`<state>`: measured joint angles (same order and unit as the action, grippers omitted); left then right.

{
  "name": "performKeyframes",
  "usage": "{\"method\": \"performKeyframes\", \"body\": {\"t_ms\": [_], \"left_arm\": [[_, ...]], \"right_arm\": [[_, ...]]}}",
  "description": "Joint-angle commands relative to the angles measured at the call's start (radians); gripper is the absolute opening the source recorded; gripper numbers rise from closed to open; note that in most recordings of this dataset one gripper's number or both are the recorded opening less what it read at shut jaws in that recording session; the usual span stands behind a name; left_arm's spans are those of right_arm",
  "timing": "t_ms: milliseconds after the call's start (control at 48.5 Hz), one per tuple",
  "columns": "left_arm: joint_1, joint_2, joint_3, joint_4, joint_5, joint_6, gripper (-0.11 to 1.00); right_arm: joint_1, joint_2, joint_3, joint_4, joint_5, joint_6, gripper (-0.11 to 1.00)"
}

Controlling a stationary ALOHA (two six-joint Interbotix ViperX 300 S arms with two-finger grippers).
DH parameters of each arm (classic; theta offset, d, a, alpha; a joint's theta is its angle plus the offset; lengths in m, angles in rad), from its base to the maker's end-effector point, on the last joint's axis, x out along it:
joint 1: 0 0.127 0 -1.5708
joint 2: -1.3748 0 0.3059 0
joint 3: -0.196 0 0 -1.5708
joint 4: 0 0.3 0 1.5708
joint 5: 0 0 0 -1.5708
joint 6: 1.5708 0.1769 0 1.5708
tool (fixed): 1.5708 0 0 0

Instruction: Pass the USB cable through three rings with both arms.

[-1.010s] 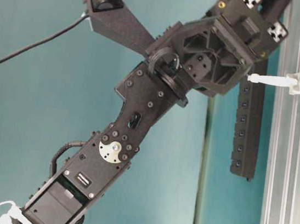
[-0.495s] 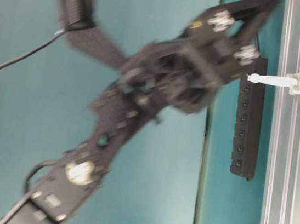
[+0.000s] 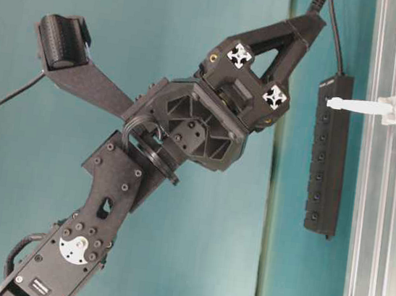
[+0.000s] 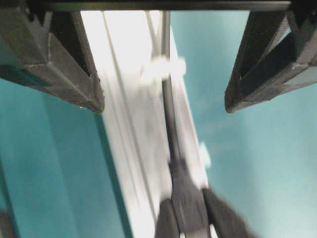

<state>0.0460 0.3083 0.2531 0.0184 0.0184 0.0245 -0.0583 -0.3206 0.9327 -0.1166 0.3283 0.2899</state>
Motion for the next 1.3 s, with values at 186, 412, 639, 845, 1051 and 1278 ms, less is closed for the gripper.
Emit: {"method": "performKeyframes", "body": {"t_ms": [186,412,639,845,1051,1278], "left_arm": [[-0.002,-0.028,-0.008,0.002,-0.005,0.002,0.23],[-0.002,-0.029,-0.006,0.002,-0.005,0.002,0.22],[-0.003,-0.029,-0.006,0.002,-0.005,0.002,0.22],[-0.002,-0.029,0.0,0.002,0.008,0.002,0.23],[-0.005,-0.031,0.009,0.002,0.002,0.005,0.22],[-0.002,-0.032,0.02,0.002,0.003,0.008,0.23]], "right_arm": [[-0.011,0.046,-0.046,-0.005,-0.018,0.003,0.46],[-0.009,0.069,-0.055,-0.005,-0.054,0.002,0.35],[-0.009,0.074,-0.06,-0.006,-0.052,-0.031,0.21],[0.0,0.075,-0.064,-0.006,-0.054,-0.107,-0.01],[0.006,0.089,-0.083,-0.005,-0.055,-0.137,-0.07],[0.006,0.11,-0.098,-0.005,-0.035,-0.138,-0.07]]}}
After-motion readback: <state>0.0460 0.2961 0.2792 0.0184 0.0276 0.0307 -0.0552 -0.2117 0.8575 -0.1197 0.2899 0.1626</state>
